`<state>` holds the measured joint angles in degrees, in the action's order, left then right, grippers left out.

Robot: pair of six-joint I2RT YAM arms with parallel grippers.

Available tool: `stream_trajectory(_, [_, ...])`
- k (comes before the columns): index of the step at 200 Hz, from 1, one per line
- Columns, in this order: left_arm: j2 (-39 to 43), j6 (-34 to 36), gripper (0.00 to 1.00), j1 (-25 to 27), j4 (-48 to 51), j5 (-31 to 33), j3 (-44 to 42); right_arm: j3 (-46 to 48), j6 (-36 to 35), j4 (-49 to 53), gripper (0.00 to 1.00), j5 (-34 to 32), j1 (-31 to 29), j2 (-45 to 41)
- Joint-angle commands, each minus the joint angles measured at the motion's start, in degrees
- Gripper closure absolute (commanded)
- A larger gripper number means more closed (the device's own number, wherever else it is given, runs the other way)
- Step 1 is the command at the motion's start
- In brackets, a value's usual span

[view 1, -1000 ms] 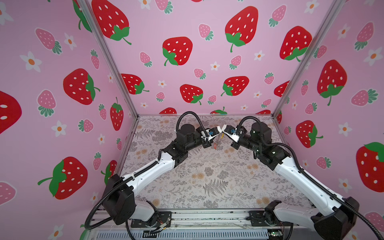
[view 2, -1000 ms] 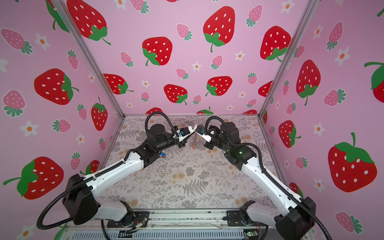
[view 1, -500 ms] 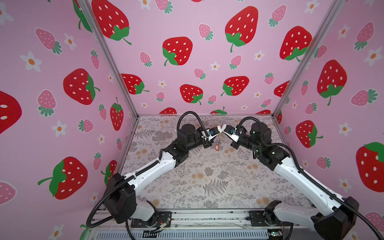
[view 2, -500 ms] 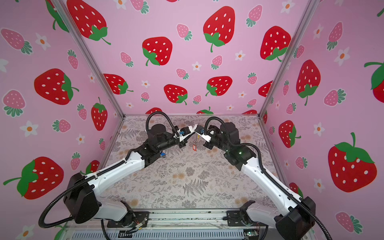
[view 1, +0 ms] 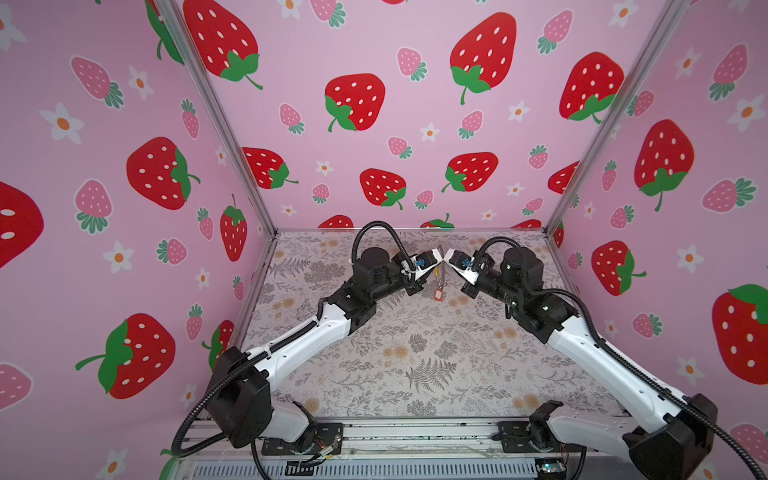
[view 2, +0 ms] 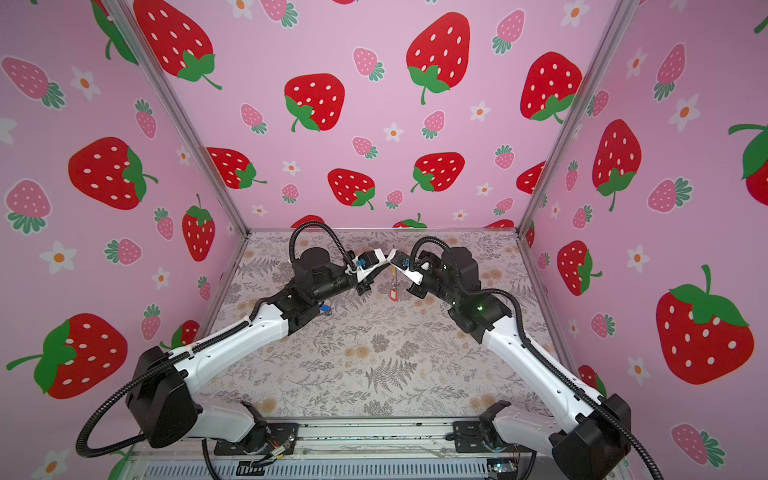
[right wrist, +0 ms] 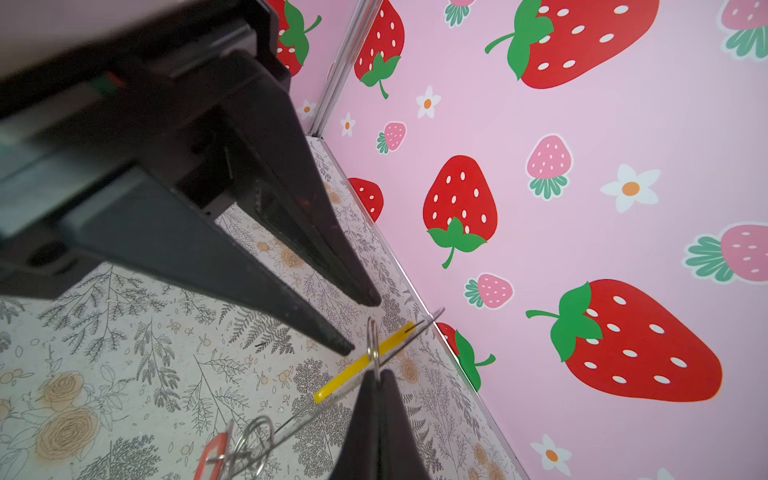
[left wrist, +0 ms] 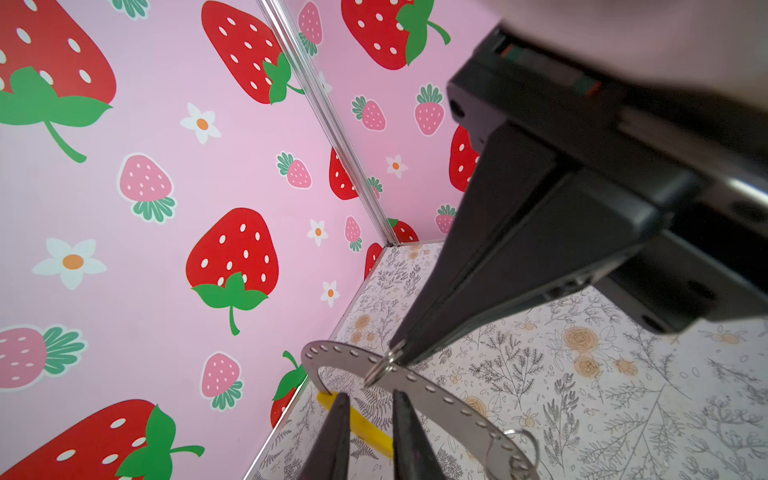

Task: Put the keys on the keyring

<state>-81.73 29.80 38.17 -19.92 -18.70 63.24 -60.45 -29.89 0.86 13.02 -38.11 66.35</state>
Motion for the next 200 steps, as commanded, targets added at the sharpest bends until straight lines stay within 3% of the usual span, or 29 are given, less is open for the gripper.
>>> stream_trajectory(1, [1.86,-3.47,0.78,-1.12,-3.28,-1.75,0.22,0.77,0.26,-3.21,1.0,-0.4,-0.19,-1.83])
stream_trajectory(86, [1.53,-5.84,0.76,-1.17,-3.23,-5.54,0.55,0.59,0.79,-4.23,1.0,0.06,-0.17,-1.75])
stream_trajectory(200, [-0.37,-7.26,0.77,-1.24,-3.9,-4.84,2.14,0.33,0.61,-3.6,1.0,2.65,-0.12,-1.5])
